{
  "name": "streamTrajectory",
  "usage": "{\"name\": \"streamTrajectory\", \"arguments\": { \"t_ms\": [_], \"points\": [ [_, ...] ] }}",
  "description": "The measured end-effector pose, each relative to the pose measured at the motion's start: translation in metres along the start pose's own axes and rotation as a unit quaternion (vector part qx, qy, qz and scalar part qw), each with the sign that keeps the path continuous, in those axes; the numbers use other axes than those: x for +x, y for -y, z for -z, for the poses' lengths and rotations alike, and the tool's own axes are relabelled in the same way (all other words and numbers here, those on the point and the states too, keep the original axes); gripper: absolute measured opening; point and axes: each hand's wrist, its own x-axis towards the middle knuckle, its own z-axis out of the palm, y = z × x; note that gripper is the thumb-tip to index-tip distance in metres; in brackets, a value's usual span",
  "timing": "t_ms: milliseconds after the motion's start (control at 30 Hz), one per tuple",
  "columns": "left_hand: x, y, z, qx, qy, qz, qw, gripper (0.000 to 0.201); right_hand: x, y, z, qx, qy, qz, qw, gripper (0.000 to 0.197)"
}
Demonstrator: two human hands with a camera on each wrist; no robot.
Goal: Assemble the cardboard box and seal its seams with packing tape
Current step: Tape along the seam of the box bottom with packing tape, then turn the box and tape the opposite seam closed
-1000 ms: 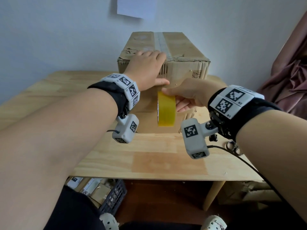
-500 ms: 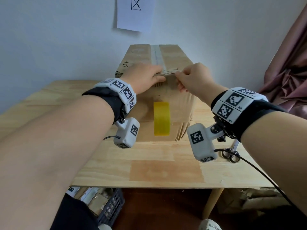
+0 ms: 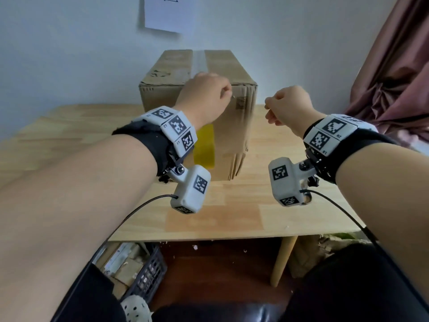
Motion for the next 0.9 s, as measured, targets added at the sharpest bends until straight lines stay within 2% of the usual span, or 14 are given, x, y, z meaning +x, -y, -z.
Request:
{"name": "streamTrajectory", "arguments": {
  "t_ms": [100, 200, 333, 500, 567, 633, 767, 867, 900],
  "points": [
    [0.001, -0.021, -0.028, -0.021, -0.01, -0.027, 0.999, 0.029, 0.005, -0.033, 0.0, -0.019, 0.01, -0.055, 0.998, 0.022],
    [0.001, -0.042, -0.063, -0.022, -0.01, -0.089, 0.996, 0.028, 0.012, -0.083, -0.003, -0.065, 0.036, -0.115, 0.991, 0.022],
    [-0.005, -0.061, -0.121, 0.022, 0.078, -0.145, 0.986, 0.033, 0.014, -0.149, -0.013, -0.122, 0.068, -0.18, 0.974, 0.019],
    [-0.01, -0.059, -0.186, 0.027, 0.174, -0.105, 0.979, 0.03, 0.004, -0.207, -0.026, -0.192, 0.141, -0.239, 0.941, 0.016],
    [-0.012, -0.056, -0.205, 0.021, 0.209, -0.076, 0.975, 0.03, 0.004, -0.222, -0.035, -0.221, 0.141, -0.244, 0.934, 0.04],
    [-0.013, -0.052, -0.219, 0.011, 0.232, -0.054, 0.971, 0.03, 0.002, -0.228, -0.038, -0.312, 0.122, -0.225, 0.915, 0.062],
    [-0.012, -0.047, -0.228, -0.006, 0.251, -0.034, 0.967, 0.031, 0.003, -0.233, -0.041, -0.33, 0.157, -0.159, 0.917, 0.033],
    [-0.012, -0.045, -0.224, -0.018, 0.263, -0.048, 0.964, 0.033, 0.006, -0.226, -0.04, -0.341, 0.161, -0.169, 0.911, 0.044],
    [-0.013, -0.045, -0.221, -0.018, 0.265, -0.054, 0.963, 0.033, 0.009, -0.223, -0.038, -0.331, 0.153, -0.177, 0.914, 0.033]
  ]
}}
